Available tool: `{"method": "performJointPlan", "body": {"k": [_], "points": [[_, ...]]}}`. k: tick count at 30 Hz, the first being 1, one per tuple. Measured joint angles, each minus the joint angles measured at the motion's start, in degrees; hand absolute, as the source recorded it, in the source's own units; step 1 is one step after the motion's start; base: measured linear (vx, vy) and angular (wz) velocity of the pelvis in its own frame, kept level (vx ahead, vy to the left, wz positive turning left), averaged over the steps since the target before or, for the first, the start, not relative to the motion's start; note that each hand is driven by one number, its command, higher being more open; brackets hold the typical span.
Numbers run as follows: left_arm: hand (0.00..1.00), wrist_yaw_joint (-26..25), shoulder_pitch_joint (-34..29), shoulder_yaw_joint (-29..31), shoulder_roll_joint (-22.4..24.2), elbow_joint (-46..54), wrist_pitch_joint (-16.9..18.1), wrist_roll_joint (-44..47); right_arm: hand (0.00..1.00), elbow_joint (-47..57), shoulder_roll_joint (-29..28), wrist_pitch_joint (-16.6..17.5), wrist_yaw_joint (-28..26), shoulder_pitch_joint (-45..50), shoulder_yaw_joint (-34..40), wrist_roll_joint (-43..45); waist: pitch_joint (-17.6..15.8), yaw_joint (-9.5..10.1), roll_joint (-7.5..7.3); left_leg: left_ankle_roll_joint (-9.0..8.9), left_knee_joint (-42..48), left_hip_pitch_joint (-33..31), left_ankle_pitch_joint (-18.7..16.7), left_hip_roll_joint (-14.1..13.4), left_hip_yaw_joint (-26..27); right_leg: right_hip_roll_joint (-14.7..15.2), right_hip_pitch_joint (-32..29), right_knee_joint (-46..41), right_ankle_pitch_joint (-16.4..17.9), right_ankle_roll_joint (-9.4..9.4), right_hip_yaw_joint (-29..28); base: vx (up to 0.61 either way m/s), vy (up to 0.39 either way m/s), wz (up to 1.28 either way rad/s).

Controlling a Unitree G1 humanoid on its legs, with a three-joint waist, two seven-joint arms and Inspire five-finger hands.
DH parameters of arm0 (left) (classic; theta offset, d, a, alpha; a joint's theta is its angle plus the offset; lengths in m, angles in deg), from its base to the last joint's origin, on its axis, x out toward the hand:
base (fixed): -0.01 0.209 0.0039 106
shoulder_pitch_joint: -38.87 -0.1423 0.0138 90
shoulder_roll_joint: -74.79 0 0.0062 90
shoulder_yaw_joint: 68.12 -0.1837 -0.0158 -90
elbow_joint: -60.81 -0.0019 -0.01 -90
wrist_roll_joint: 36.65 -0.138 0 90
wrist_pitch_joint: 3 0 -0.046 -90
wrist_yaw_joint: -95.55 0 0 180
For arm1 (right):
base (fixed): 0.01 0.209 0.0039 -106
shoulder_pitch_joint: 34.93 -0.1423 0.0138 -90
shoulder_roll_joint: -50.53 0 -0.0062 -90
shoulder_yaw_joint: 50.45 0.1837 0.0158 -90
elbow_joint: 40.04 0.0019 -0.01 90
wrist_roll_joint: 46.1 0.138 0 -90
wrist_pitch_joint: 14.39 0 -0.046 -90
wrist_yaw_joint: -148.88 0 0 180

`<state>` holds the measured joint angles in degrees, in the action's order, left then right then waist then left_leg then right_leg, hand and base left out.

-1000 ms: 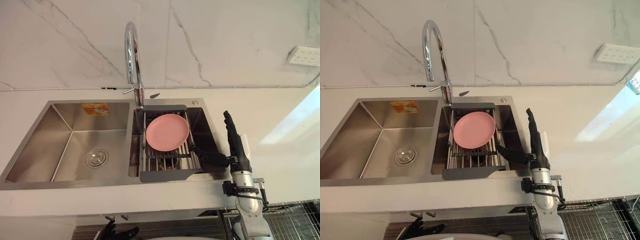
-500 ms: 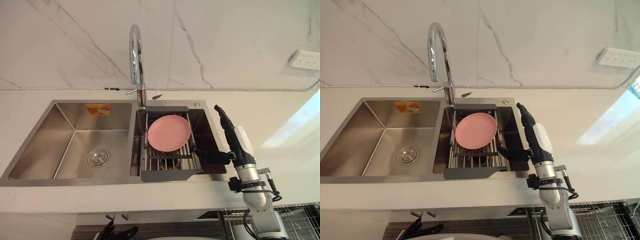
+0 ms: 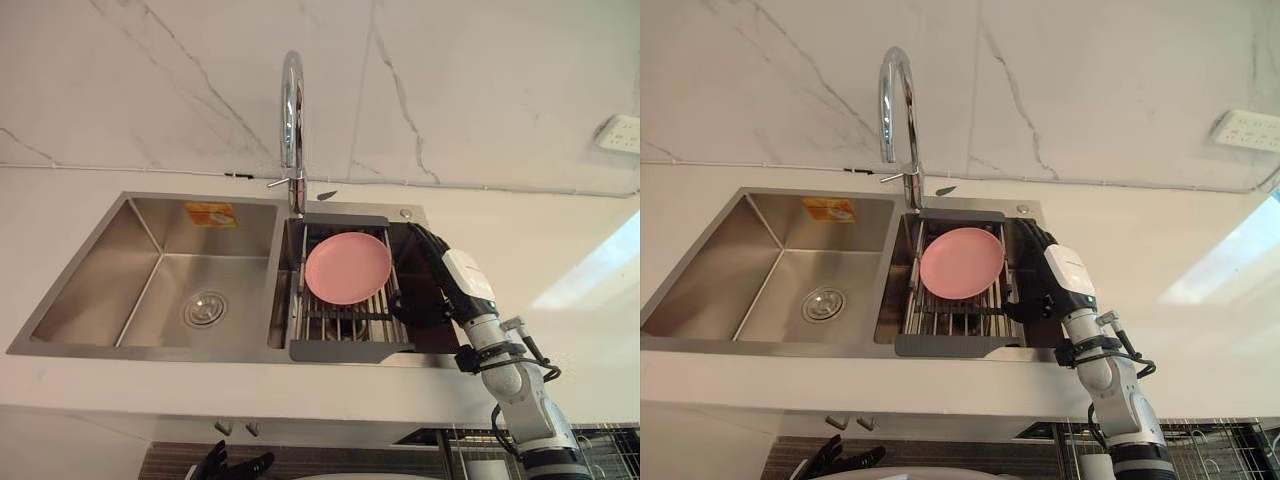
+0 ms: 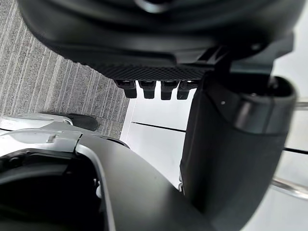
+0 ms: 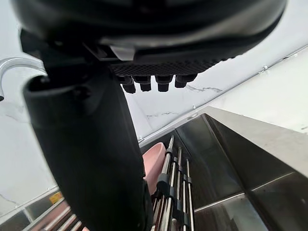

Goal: Walk over to the sink, pick up the cup, carry it to the dishwasher, place the cup inside the dishwasher, then close the dishwasher door

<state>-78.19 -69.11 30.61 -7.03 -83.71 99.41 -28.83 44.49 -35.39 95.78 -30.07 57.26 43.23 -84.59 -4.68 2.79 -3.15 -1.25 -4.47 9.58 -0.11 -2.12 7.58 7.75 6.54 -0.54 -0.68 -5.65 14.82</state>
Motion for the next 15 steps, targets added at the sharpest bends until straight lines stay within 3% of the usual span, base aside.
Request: {"method": "performJointPlan", "body": {"k": [15], "points": [[1.00,0.4,-0.3,1.0,0.1,0.6,-0.8,-0.1,1.00,-7.7,0.8,-0.5,1.0,-5.7,-2.0,-11.3,0.3,1.00,-0.53,0.16,-0.5,-0.1,1.0,0.4,-2.2,0.3,1.0,0.5,0.0,-0.06,2.2,-0.04,-0.014,0.07]]}}
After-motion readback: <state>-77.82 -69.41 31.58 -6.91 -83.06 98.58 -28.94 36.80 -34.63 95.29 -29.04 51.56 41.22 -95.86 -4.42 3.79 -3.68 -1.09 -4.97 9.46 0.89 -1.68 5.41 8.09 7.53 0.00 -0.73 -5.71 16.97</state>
